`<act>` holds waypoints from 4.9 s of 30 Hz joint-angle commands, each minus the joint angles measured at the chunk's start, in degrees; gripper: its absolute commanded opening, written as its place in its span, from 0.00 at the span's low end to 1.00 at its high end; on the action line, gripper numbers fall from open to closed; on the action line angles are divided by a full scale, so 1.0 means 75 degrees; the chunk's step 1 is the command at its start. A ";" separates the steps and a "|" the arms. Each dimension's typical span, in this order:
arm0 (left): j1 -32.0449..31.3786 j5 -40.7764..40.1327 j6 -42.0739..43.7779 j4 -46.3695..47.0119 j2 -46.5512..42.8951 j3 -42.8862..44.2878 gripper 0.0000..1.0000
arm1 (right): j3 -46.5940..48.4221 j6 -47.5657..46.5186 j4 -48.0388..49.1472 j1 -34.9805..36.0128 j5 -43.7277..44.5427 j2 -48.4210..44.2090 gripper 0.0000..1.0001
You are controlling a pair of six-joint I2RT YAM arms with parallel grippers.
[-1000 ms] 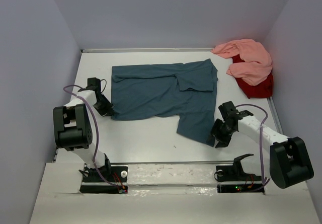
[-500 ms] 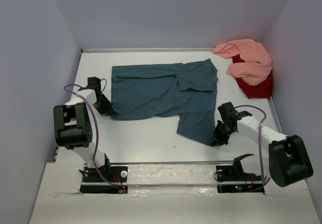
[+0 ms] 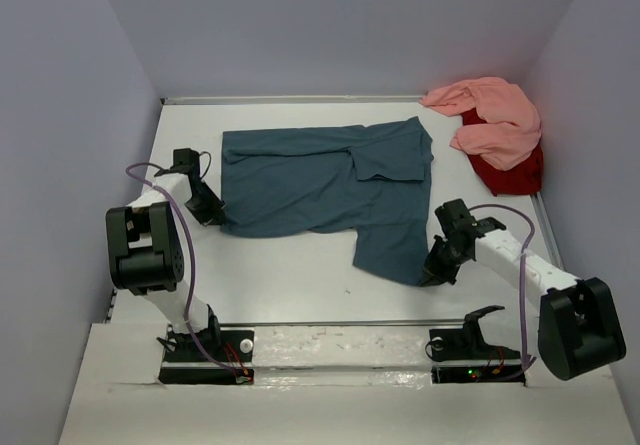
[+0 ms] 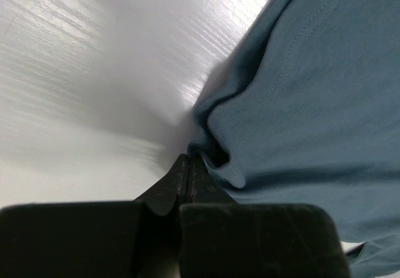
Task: Fold and stack the t-shirts
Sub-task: Grap the side of the flattened tshirt closest away from the robot with both arms, then fold the other side of the tshirt into a rectangle
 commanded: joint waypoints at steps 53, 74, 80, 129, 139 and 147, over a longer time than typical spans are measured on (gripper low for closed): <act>0.0223 -0.0026 0.0303 -0.0824 -0.0110 0.1076 0.00 | 0.3959 -0.1716 -0.1789 -0.1188 0.1606 0.0621 0.00; 0.0352 -0.0002 0.0361 -0.0988 -0.0110 0.1405 0.00 | 0.5096 -0.2654 -0.1754 -0.2500 0.0915 0.1172 0.00; 0.0340 0.0092 0.0314 -0.0941 -0.0075 0.1451 0.00 | 0.5459 -0.2631 -0.1789 -0.2500 0.0727 0.1207 0.00; 0.0352 -0.0014 0.0244 -0.1632 0.1647 0.4661 0.00 | 1.0088 -0.3088 -0.1684 -0.2500 0.0551 0.5038 0.00; 0.0352 -0.0014 0.0267 -0.1726 0.2011 0.5131 0.00 | 1.0954 -0.3146 -0.1695 -0.2500 0.0457 0.5730 0.00; 0.0340 0.0045 0.0256 -0.1715 0.2269 0.5295 0.00 | 1.1682 -0.3205 -0.1719 -0.2500 0.0258 0.6421 0.00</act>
